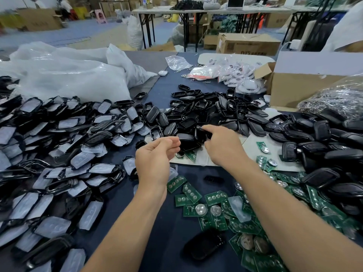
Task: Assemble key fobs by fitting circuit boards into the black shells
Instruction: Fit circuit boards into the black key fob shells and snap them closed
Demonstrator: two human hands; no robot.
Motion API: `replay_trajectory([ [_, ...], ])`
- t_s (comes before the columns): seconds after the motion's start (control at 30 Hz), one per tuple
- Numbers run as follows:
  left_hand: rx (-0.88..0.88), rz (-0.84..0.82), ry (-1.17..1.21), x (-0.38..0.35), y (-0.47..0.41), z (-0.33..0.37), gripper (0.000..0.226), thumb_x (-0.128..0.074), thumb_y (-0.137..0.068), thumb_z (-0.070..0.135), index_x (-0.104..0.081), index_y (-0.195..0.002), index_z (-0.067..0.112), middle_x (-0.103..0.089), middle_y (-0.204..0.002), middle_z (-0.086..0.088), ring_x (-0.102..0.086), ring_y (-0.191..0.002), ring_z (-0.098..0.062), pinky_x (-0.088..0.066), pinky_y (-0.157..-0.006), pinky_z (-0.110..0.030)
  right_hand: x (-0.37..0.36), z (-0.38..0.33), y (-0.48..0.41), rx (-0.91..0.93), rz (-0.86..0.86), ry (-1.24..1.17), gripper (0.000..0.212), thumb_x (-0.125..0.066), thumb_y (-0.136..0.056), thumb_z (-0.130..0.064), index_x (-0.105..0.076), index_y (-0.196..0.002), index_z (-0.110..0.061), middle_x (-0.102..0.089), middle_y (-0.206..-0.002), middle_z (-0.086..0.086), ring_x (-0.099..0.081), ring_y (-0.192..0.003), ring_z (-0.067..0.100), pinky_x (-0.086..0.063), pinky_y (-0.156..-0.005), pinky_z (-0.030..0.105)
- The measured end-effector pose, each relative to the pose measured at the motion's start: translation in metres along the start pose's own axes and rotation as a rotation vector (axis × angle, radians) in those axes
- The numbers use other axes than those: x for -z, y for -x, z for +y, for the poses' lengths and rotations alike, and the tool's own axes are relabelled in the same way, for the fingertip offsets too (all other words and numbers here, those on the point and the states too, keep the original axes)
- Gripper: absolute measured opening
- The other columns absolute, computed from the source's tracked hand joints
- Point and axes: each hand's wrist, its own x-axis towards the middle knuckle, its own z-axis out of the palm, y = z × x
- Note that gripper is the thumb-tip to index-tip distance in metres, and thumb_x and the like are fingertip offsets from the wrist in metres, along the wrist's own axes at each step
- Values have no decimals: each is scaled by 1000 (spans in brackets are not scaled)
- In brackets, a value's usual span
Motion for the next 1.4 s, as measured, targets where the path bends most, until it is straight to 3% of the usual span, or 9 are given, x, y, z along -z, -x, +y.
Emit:
replay_trajectory([
  [0.1,-18,-17,-49,1,-1,-1,30,-62,-95,5,-83,-82,21,-81,-89,-1,-78,-90,-18,-58,-82,-26,8,-2,14,24,170,-15,35,-64,-86,-6,-82,-101,-33,-71,-68,-8,-60,-68,18,-51,-82,33],
  [0.27,-4,-163,-104,-7,1,-7,19,-70,-96,12,-82,-97,28,-81,-94,6,-77,-92,-11,-62,-77,-27,21,-14,54,-16,190,-384,11,-73,-85,-22,-77,-89,-31,-73,-69,-14,-67,-66,9,-56,-67,33],
  [0.53,46,-242,-57,-3,4,-8,23,-71,-96,8,-77,-112,23,-80,-106,1,-74,-105,-18,-59,-89,-31,9,-22,98,41,80,-494,22,-78,-83,-28,-79,-103,-38,-70,-80,-34,-69,-85,-8,-58,-83,22],
  [0.63,125,-206,88,7,-5,0,16,-64,-100,12,-76,-109,18,-81,-103,-3,-75,-97,-17,-60,-88,-37,14,-15,103,21,62,-282,13,-71,-83,-46,-77,-81,-34,-69,-66,-23,-66,-66,0,-56,-66,27],
  [0.73,274,-285,383,15,-9,8,20,-62,-97,20,-71,-108,7,-79,-100,-10,-76,-87,-18,-64,-74,-32,7,-22,108,20,-151,-59,34,-70,-78,-63,-75,-97,-35,-73,-90,-12,-66,-89,15,-55,-84,35],
  [0.87,370,-391,524,19,-5,8,38,-62,-86,25,-66,-118,5,-77,-104,-14,-77,-88,-22,-64,-71,-32,4,-30,110,83,-195,-192,11,-81,-81,-30,-74,-90,-30,-65,-76,-11,-60,-79,11,-53,-75,31],
  [1.0,398,-438,468,20,-5,9,42,-62,-85,29,-66,-123,14,-79,-105,-9,-78,-89,-19,-63,-64,-29,12,-20,106,-28,-46,-474,29,-75,-76,1,-72,-68,-27,-69,-67,-14,-61,-61,-2,-47,-58,11],
  [1.13,388,-497,399,19,-6,6,42,-65,-84,29,-70,-120,7,-78,-112,-9,-78,-96,-19,-64,-67,-30,19,-3,97,-136,103,-797,31,-69,-83,8,-68,-79,-23,-73,-72,-2,-71,-67,16,-60,-65,34],
  [1.4,311,-666,267,17,-4,2,46,-59,-92,26,-60,-133,5,-75,-120,-8,-75,-98,-15,-63,-70,-31,18,1,92,-115,134,-1254,32,-66,-89,6,-81,-90,-21,-69,-65,7,-69,-60,23,-56,-59,27],
])
